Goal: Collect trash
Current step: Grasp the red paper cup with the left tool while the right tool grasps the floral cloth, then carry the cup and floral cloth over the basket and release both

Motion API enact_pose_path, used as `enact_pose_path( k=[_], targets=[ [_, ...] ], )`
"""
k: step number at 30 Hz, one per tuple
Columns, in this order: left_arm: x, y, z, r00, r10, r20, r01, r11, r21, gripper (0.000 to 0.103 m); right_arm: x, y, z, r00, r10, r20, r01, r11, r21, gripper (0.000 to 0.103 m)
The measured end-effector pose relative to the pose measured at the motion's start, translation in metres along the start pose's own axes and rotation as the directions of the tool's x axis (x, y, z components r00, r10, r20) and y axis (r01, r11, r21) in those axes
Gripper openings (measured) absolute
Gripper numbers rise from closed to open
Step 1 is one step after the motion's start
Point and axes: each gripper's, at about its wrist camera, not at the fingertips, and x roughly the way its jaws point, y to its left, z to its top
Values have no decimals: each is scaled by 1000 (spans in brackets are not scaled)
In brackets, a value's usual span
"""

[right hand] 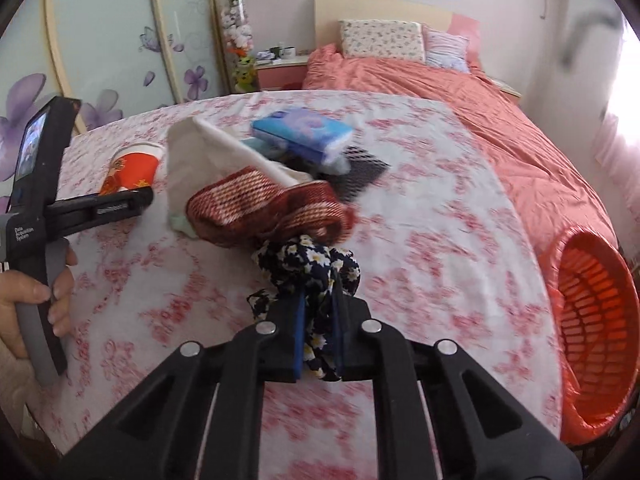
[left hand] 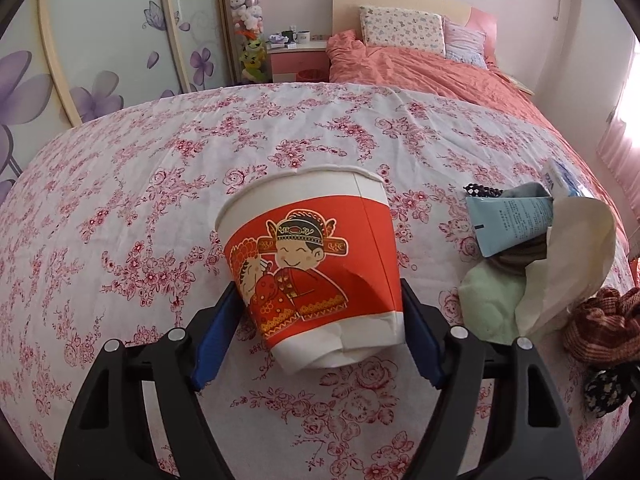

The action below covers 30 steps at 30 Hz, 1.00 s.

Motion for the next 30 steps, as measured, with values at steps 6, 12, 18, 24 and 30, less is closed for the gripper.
enact_pose_path(
  k=[6,12,18,24,30],
  targets=[
    [-12,-4,-3,1000,-2,24,2,1000,22,75,-20,-33,-6,999,-31,45,28,997,73,10],
    [-32,-10,-6,998,-20,56,18,999,44,75,-44,-54,-1,992,-60,109,46,991,126,10],
    [-53,-20,-6,996,-37,78,32,997,74,75,-62,-68,1,986,-84,147,59,984,166,10],
    [-76,-34,-6,994,-61,93,51,993,107,75,-81,-75,-3,979,-96,178,63,981,182,10],
    [-103,-60,-8,987,-117,110,99,983,158,75,-104,-87,-10,970,-116,215,70,976,208,10]
  ],
)
